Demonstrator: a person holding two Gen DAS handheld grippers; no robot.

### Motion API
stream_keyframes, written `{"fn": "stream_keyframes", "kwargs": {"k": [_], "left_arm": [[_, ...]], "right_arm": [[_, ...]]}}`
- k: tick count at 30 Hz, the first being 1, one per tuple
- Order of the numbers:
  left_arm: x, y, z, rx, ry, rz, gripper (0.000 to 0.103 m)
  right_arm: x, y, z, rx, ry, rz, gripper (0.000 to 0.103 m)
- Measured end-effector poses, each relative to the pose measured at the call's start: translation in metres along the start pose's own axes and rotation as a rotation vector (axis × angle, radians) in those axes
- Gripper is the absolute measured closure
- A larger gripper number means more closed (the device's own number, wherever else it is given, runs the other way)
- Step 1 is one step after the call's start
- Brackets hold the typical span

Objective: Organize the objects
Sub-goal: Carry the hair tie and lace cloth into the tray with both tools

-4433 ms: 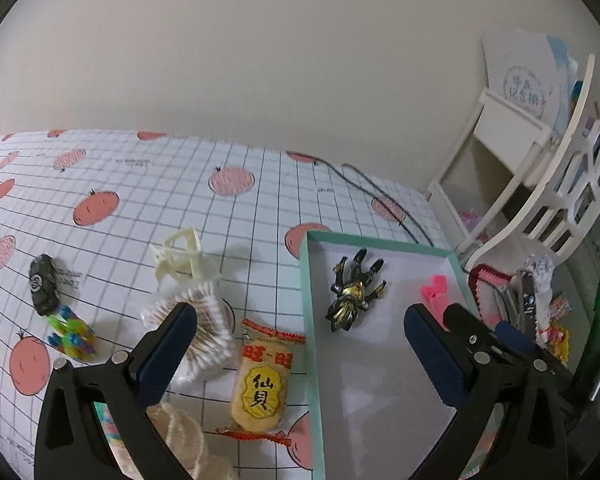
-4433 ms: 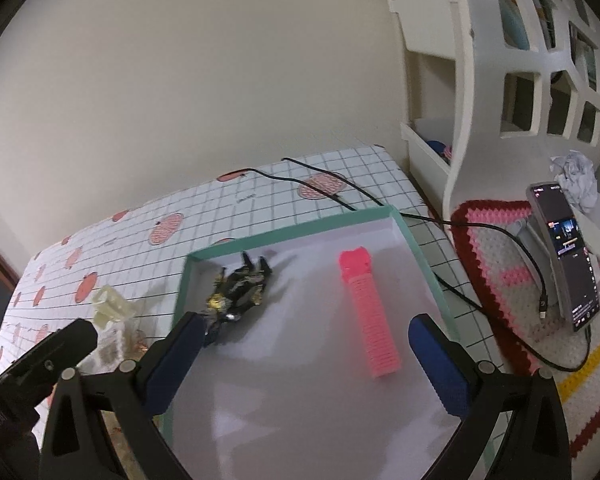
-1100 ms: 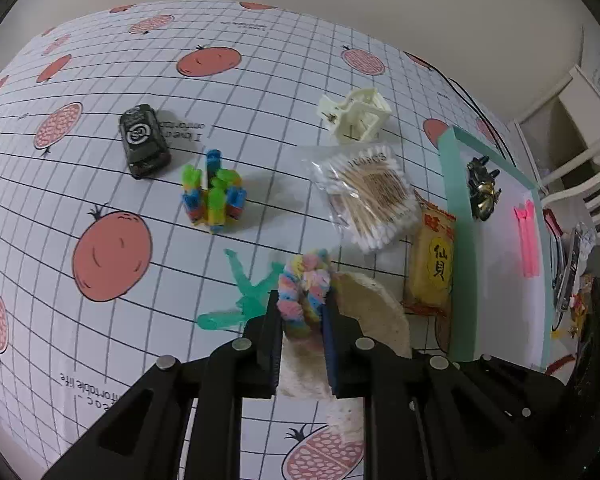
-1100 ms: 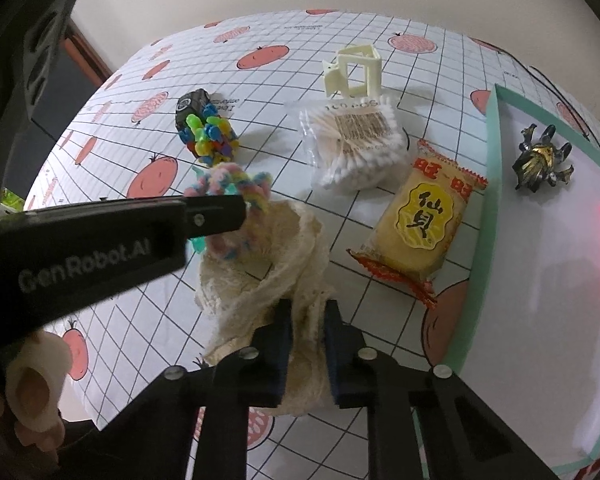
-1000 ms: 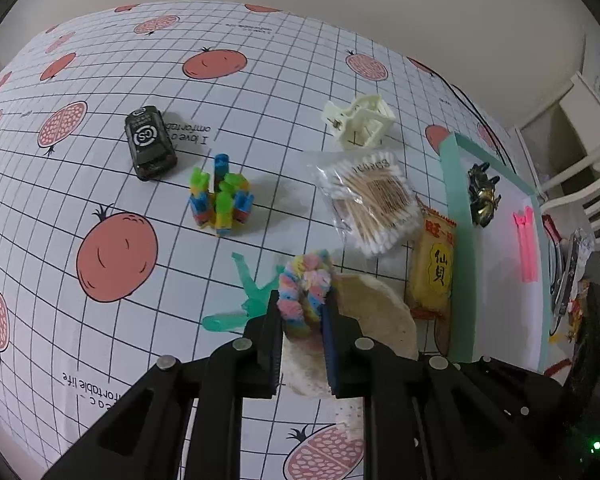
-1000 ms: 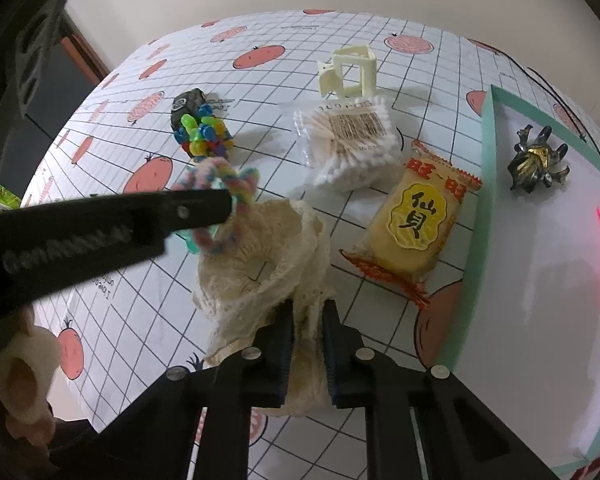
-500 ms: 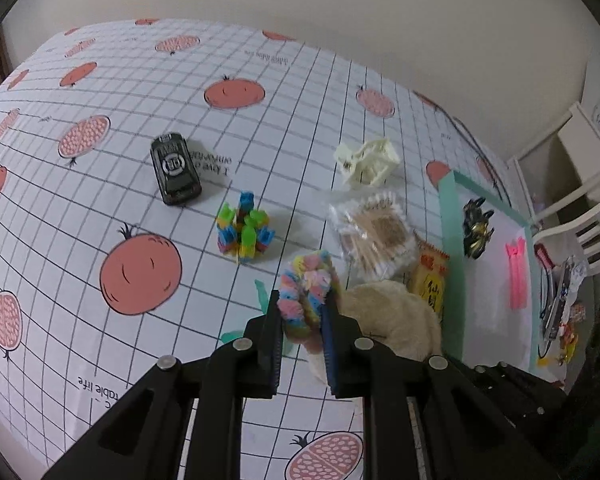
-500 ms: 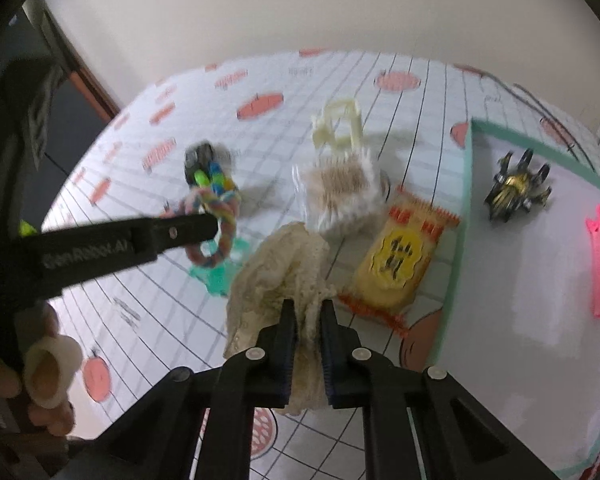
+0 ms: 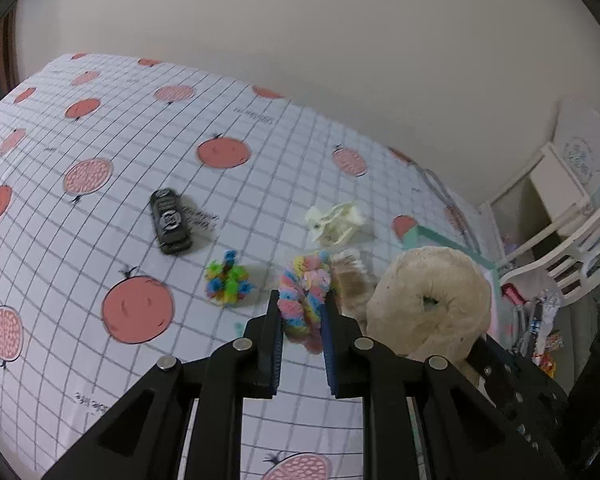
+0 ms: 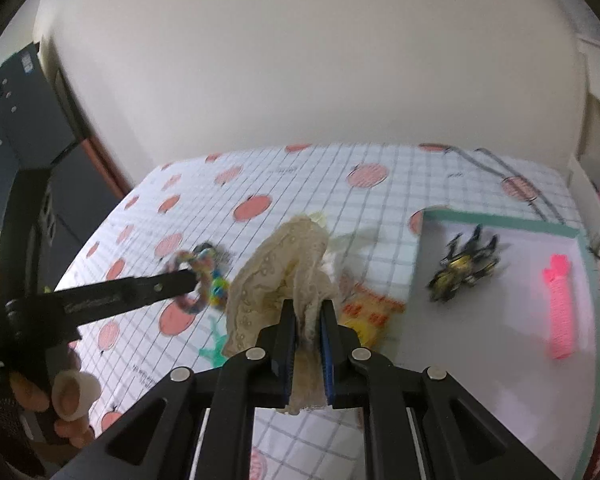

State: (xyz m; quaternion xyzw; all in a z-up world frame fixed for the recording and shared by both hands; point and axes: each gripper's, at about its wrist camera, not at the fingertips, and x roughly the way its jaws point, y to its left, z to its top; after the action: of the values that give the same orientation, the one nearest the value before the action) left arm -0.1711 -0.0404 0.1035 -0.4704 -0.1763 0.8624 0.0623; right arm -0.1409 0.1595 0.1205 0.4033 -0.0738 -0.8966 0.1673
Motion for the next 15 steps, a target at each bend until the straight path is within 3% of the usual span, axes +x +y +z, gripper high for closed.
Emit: {"fn": "stream_keyframes", "kwargs": {"k": [6, 15], "left_arm": [[-0.004, -0.037, -0.008, 0.067, -0.036, -0.095, 0.085], [0.023, -0.097, -0.03, 0.15, 0.001, -0.211, 0.085]], "right_arm": [[-0.02, -0.036, 0.009, 0.054, -0.065, -0.095, 0.091], [-0.048, -0.114, 0.003, 0.196, -0.113, -0.253, 0.091]]}}
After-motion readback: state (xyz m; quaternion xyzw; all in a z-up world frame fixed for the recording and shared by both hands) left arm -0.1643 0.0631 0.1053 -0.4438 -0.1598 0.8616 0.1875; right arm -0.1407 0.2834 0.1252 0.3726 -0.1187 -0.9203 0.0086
